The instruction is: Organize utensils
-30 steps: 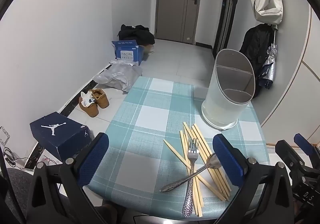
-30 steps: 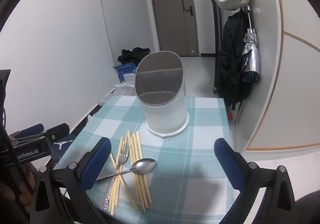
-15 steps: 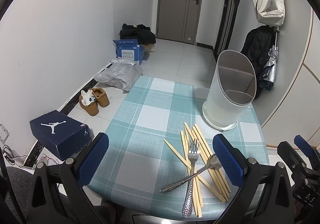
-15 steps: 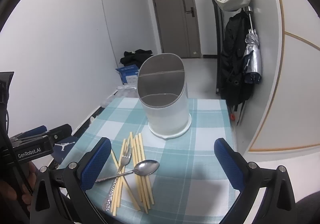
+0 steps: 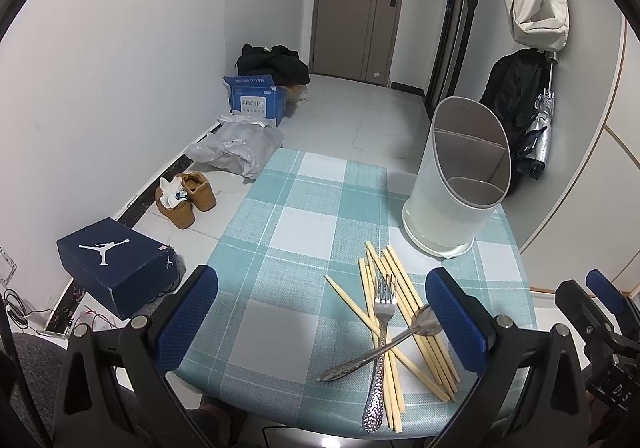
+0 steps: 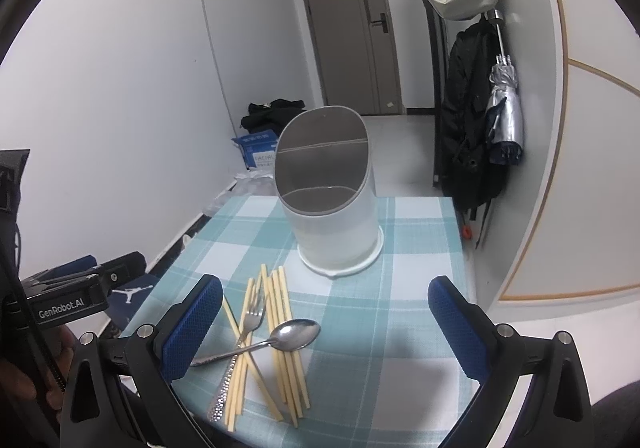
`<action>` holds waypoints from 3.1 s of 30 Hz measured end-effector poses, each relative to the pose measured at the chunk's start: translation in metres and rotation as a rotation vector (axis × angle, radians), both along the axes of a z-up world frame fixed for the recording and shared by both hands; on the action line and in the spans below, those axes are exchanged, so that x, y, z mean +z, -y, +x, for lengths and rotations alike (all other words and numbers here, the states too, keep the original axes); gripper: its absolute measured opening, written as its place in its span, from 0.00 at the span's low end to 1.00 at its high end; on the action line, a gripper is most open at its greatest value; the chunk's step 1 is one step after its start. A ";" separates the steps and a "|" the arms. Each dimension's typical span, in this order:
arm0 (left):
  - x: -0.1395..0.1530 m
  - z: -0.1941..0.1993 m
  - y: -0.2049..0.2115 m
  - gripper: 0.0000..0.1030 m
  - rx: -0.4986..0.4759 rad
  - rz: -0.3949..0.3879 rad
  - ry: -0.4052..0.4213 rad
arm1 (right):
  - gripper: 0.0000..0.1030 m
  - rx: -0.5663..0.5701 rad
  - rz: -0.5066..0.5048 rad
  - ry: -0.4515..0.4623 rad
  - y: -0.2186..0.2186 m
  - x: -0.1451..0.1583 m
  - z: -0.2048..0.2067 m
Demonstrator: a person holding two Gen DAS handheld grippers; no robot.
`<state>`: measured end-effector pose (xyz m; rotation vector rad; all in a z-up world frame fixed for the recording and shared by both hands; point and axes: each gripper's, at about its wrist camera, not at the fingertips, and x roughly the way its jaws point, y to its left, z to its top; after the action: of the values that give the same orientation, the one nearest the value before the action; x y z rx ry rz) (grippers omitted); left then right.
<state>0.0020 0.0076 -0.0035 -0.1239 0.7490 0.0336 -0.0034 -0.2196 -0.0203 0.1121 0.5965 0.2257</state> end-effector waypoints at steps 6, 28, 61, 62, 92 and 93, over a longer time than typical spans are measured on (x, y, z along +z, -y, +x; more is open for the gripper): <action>-0.001 -0.001 0.000 0.99 0.002 -0.003 -0.004 | 1.00 -0.003 -0.003 0.000 -0.001 0.000 0.000; -0.001 0.000 0.002 0.99 -0.008 -0.013 -0.022 | 1.00 -0.017 0.010 -0.015 0.005 -0.001 0.002; -0.032 0.051 -0.027 0.99 0.040 -0.150 -0.216 | 0.69 0.159 0.137 -0.488 -0.016 -0.105 0.076; -0.034 0.053 -0.030 0.99 0.046 -0.160 -0.229 | 0.69 0.162 0.154 -0.511 -0.017 -0.110 0.079; -0.069 0.070 -0.042 0.99 0.086 -0.249 -0.421 | 0.02 0.149 0.234 -0.489 -0.007 -0.102 0.099; -0.069 0.070 -0.041 0.99 0.079 -0.250 -0.418 | 0.02 0.146 0.236 -0.477 -0.004 -0.098 0.099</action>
<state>0.0717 0.0486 -0.0724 -0.3933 1.1642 0.0415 0.0952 -0.2155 -0.1182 0.3575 1.0538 0.4165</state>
